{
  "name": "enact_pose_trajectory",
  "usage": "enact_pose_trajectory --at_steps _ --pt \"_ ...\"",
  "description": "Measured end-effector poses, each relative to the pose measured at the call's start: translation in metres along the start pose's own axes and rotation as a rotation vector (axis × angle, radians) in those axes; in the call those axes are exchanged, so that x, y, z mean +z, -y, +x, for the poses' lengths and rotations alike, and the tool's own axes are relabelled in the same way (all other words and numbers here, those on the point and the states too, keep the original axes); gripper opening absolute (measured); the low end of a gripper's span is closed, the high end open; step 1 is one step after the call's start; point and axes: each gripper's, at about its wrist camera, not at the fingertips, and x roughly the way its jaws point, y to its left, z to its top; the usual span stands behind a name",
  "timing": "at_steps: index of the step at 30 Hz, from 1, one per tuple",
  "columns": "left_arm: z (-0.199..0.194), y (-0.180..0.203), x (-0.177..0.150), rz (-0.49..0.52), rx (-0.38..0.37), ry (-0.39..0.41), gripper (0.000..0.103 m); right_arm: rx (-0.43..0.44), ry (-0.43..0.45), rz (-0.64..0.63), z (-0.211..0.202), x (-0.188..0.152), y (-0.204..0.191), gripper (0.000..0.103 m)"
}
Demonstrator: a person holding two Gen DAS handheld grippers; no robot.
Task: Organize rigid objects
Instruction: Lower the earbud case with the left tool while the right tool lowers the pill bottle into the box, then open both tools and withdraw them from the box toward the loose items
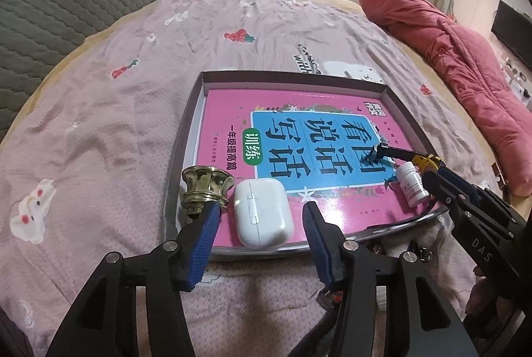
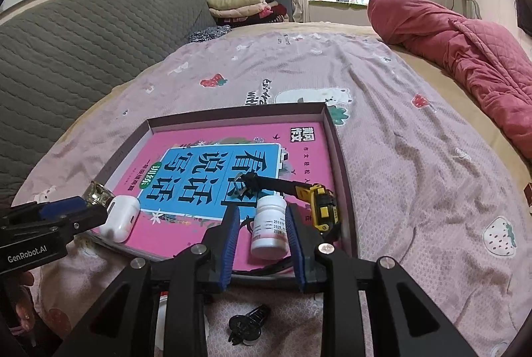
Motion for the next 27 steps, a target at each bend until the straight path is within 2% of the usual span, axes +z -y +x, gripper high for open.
enact_pose_trajectory --at_steps 9,15,27 --pt "-0.013 -0.002 -0.002 -0.004 -0.002 0.015 0.059 0.003 0.030 -0.011 -0.016 0.002 0.003 0.037" --pt "-0.024 -0.002 -0.004 -0.005 0.005 0.029 0.063 0.010 0.044 -0.032 -0.026 0.002 -0.003 0.038" --pt "-0.044 -0.002 -0.006 -0.001 0.005 0.056 0.064 0.025 0.062 -0.046 -0.045 -0.002 -0.008 0.044"
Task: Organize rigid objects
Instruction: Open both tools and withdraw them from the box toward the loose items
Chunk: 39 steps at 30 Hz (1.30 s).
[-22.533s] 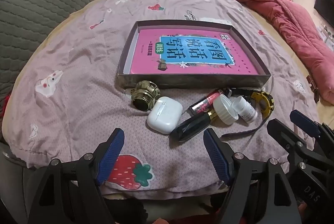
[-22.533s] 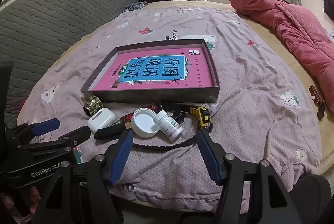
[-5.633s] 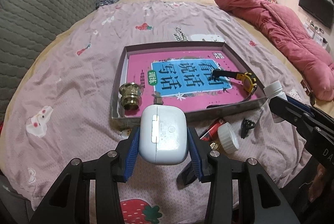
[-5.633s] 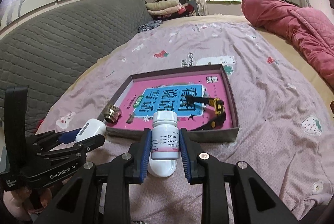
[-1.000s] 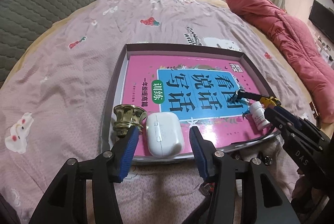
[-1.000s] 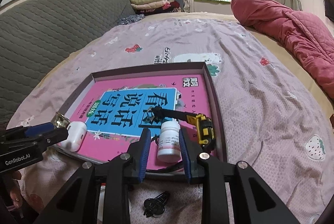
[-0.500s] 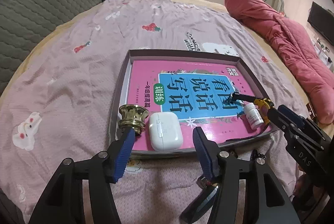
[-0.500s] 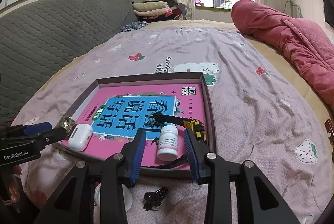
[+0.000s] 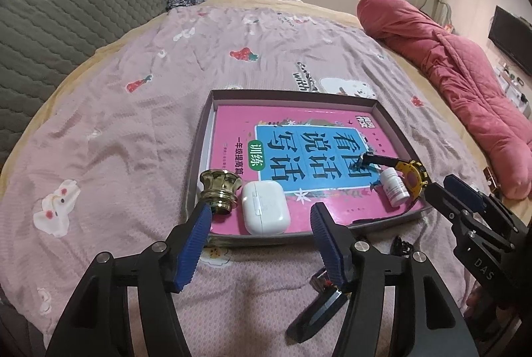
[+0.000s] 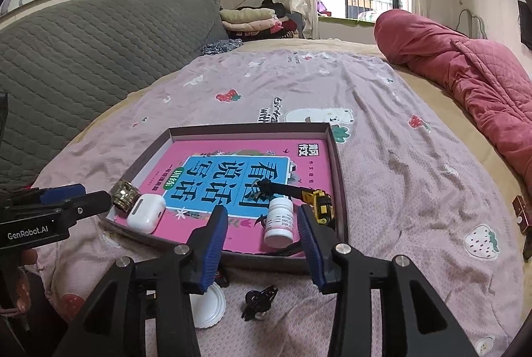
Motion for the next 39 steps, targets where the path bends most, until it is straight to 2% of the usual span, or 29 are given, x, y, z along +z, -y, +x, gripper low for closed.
enact_pose_trajectory --at_steps 9,15,23,39 --pt "-0.014 0.001 -0.006 0.009 0.002 0.012 0.065 0.015 0.018 0.005 -0.016 0.000 -0.002 0.044" --pt "-0.020 0.001 -0.011 0.017 0.000 0.014 0.069 0.022 0.014 0.012 -0.023 -0.002 -0.002 0.050" --pt "-0.026 0.003 -0.017 0.030 -0.006 0.014 0.070 0.006 0.010 0.046 -0.039 -0.007 0.009 0.050" --pt "-0.031 0.011 -0.039 0.079 -0.009 -0.024 0.070 0.040 -0.039 -0.021 -0.056 -0.026 -0.013 0.050"
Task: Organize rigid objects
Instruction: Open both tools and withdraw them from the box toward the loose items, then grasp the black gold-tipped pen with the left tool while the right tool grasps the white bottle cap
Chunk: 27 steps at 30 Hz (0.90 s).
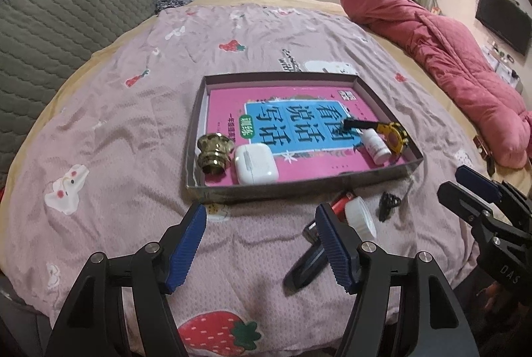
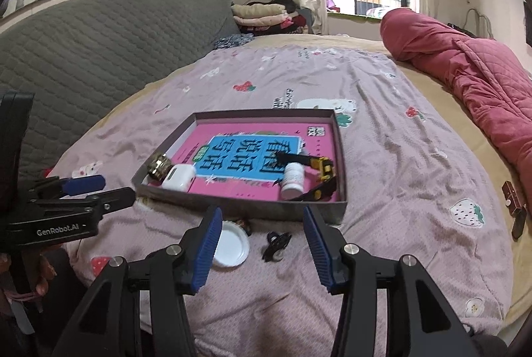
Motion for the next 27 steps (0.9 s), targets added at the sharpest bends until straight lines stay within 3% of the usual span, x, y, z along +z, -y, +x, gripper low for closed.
enact_pose_trajectory --at_steps 27 --pt "0.024 0.030 -0.033 0.114 -0.044 -0.118 0.070 0.032 -0.112 -0.017 0.016 -0.020 -0.011 0.050"
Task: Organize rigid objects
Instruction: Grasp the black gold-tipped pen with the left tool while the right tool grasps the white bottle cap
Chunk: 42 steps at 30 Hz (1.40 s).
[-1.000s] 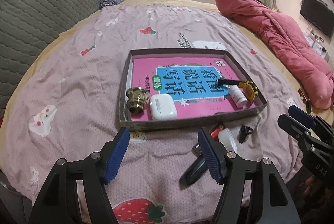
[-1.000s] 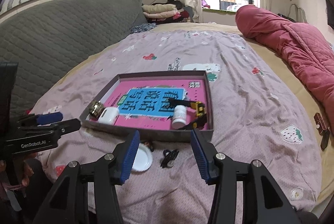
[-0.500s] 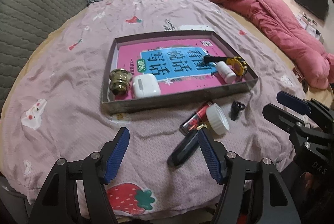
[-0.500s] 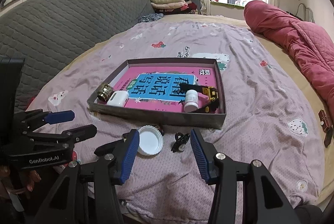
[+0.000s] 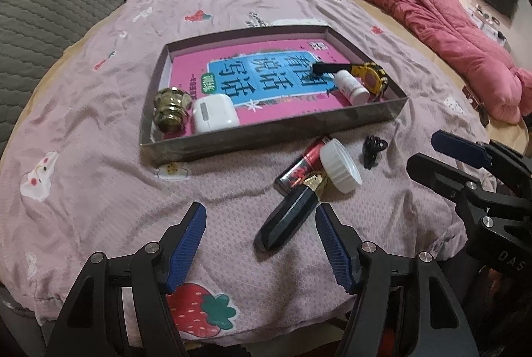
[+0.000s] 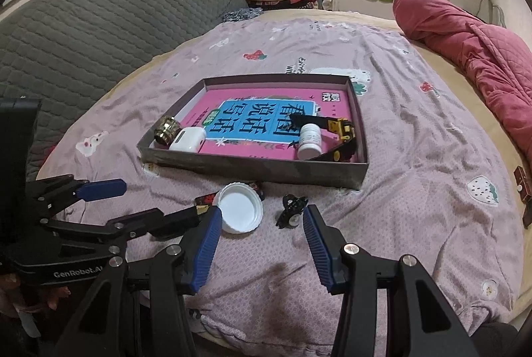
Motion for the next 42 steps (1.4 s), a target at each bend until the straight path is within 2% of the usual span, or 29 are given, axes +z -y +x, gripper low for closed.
enact_pose_trajectory --at_steps 7,19,25,28,42 --pt "0.010 0.006 -0.003 0.018 -0.008 -0.022 0.070 0.012 -0.030 -0.009 0.009 -0.003 -0.002 0.050" --pt "0.025 0.006 -0.004 0.014 -0.026 -0.032 0.070 -0.014 -0.064 0.065 0.029 -0.002 0.018 0.050" --pt "0.032 0.007 -0.003 0.017 -0.031 -0.036 0.070 0.046 -0.061 -0.014 0.032 -0.003 -0.002 0.050" --pt "0.037 0.007 -0.004 0.024 -0.021 -0.041 0.070 0.044 -0.064 -0.049 0.035 -0.004 -0.011 0.050" --pt "0.047 -0.001 -0.005 0.036 -0.062 -0.047 0.070 0.097 -0.117 -0.087 0.061 0.000 -0.011 0.050"
